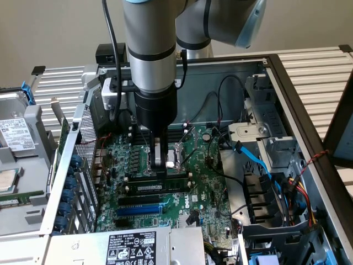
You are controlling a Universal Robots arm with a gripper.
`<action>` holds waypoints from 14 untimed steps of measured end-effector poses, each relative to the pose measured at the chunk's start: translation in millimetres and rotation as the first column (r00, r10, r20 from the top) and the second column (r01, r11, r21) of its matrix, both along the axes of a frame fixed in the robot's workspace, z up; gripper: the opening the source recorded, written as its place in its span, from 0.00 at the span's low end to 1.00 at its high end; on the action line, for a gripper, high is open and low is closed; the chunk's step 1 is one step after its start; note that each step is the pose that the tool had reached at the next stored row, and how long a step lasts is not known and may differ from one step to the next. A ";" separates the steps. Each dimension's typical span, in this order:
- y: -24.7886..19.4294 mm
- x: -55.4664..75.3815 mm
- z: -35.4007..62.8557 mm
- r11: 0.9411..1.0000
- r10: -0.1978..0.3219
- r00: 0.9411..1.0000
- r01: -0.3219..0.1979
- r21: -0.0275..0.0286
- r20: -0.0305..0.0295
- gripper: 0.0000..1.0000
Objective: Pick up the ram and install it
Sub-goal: 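Press down the ram until it locks into place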
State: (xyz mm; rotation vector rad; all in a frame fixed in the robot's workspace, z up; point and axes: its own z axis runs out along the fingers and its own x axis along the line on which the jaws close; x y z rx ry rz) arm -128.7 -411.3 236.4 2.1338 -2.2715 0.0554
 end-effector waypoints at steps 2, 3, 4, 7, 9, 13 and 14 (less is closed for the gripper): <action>0.0 0.0 2.0 1.000 0.000 1.000 0.000 0.000 0.000 0.10; 0.0 0.0 2.8 1.000 0.000 1.000 0.000 0.000 0.000 0.10; 0.0 0.0 3.3 1.000 0.000 1.000 0.000 0.000 0.000 0.10; 0.0 0.0 5.0 1.000 0.000 1.000 0.000 0.000 0.001 0.10; 0.0 0.0 6.2 1.000 0.000 1.000 0.000 0.000 0.001 0.10; 0.1 0.0 8.4 1.000 0.000 1.000 0.000 0.000 0.001 0.10; 0.2 0.0 8.9 1.000 0.000 1.000 0.000 0.000 0.001 0.10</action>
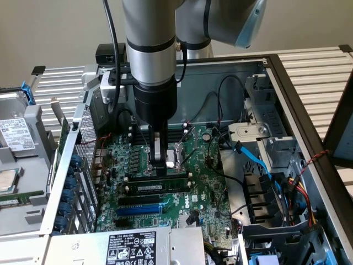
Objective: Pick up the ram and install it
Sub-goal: 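Press down the ram until it locks into place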
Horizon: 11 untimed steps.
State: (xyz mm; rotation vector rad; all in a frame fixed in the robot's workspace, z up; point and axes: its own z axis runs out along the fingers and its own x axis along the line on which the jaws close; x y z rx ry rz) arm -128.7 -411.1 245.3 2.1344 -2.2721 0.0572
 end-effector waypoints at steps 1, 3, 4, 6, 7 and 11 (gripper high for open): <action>0.0 0.0 0.6 1.000 0.000 1.000 0.000 0.000 0.000 0.10; 0.0 0.0 1.7 1.000 0.000 1.000 0.000 0.000 0.000 0.10; 0.1 0.0 2.1 1.000 0.000 1.000 0.000 0.000 0.000 0.10; 0.1 0.0 2.1 1.000 0.000 1.000 0.000 0.000 0.000 0.10; 0.1 0.0 2.1 1.000 0.000 1.000 0.000 0.000 0.000 0.10; 0.1 0.0 2.2 1.000 0.000 1.000 0.000 0.000 0.000 0.10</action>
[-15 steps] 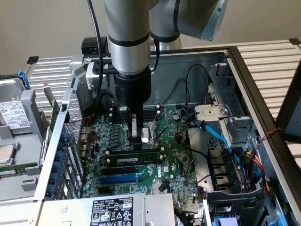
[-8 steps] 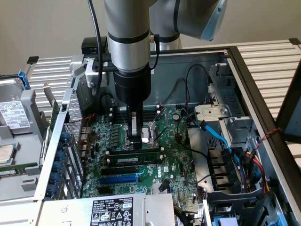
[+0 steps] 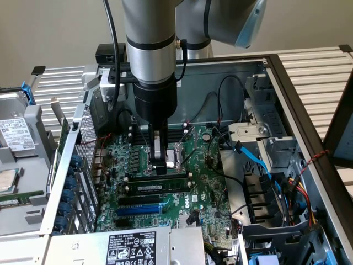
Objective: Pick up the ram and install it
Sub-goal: 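Press down the ram until it locks into place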
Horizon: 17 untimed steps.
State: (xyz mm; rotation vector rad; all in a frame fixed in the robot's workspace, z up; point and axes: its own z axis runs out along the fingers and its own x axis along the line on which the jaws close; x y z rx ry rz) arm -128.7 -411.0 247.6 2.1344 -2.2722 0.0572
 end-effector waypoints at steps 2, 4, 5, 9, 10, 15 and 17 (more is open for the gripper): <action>0.0 0.0 0.0 1.000 0.000 1.000 0.000 0.000 0.000 0.10; 0.0 0.0 0.0 1.000 0.000 1.000 0.000 0.000 0.000 0.10; 0.0 0.0 0.0 1.000 0.000 1.000 0.000 0.000 0.000 0.10; 0.0 0.0 0.0 1.000 -0.003 1.000 0.003 0.000 0.000 0.10; 0.0 0.0 0.0 1.000 -0.005 1.000 0.005 0.000 0.000 0.10; -0.1 0.3 0.0 0.999 -0.041 0.999 0.041 0.000 -0.001 0.10; -0.1 0.3 -0.1 0.997 -0.073 0.997 0.073 0.000 -0.001 0.10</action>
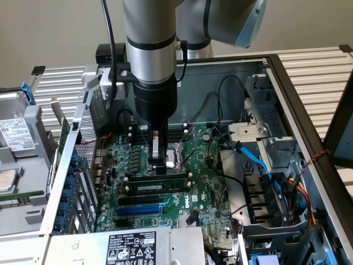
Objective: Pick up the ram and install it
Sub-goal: 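Press down the ram until it locks into place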
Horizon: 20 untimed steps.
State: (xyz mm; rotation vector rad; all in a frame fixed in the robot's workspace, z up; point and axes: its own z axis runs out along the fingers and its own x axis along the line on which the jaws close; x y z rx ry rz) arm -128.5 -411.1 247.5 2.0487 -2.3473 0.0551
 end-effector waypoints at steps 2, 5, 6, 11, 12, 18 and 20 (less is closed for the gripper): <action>0.0 0.0 -0.1 0.999 -0.035 0.999 0.035 0.000 0.000 0.10; 0.0 0.0 -0.1 0.996 -0.086 0.996 0.086 0.000 0.000 0.10; 0.0 0.0 -0.2 0.995 -0.103 0.995 0.103 0.000 0.000 0.10; 0.0 0.0 -0.2 0.983 -0.184 0.983 0.184 0.000 0.000 0.10; 0.0 0.0 -0.2 0.980 -0.199 0.980 0.199 0.000 0.000 0.10; 0.0 0.0 -0.1 0.957 -0.289 0.957 0.289 0.000 0.000 0.10; 0.0 0.0 -0.1 0.948 -0.319 0.948 0.319 0.000 0.000 0.10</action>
